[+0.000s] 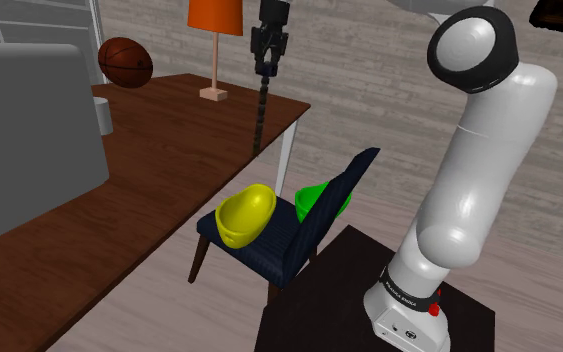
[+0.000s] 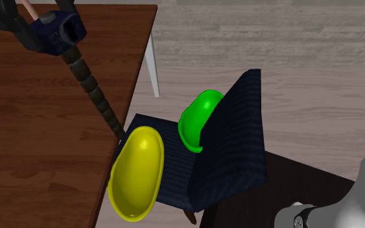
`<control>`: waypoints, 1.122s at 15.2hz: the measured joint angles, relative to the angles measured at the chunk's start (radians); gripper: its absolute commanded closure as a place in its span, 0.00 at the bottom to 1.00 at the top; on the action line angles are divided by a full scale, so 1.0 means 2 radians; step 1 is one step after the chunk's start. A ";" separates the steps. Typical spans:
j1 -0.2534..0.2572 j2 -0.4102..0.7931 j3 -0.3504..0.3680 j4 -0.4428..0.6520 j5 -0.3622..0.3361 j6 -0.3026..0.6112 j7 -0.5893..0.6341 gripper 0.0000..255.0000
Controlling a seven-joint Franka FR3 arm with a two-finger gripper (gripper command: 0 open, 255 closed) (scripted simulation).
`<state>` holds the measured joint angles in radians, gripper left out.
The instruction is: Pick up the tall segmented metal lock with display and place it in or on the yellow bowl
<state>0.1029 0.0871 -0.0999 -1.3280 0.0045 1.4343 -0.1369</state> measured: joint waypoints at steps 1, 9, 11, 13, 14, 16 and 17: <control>0.000 -0.004 0.000 -0.012 0.000 0.008 0.000 1.00; 0.002 -0.027 0.001 -0.097 -0.003 0.070 0.003 1.00; 0.002 -0.031 0.001 -0.117 -0.003 0.086 0.003 1.00; 0.002 -0.034 0.001 -0.132 -0.003 0.099 0.003 1.00; 0.002 -0.034 0.001 -0.140 -0.004 0.106 0.003 1.00; 0.002 -0.038 0.001 -0.158 -0.004 0.121 0.003 1.00; 0.002 -0.040 0.001 -0.168 -0.004 0.128 0.003 1.00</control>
<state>0.1064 0.0070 -0.0977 -1.6637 -0.0037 1.6905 -0.1318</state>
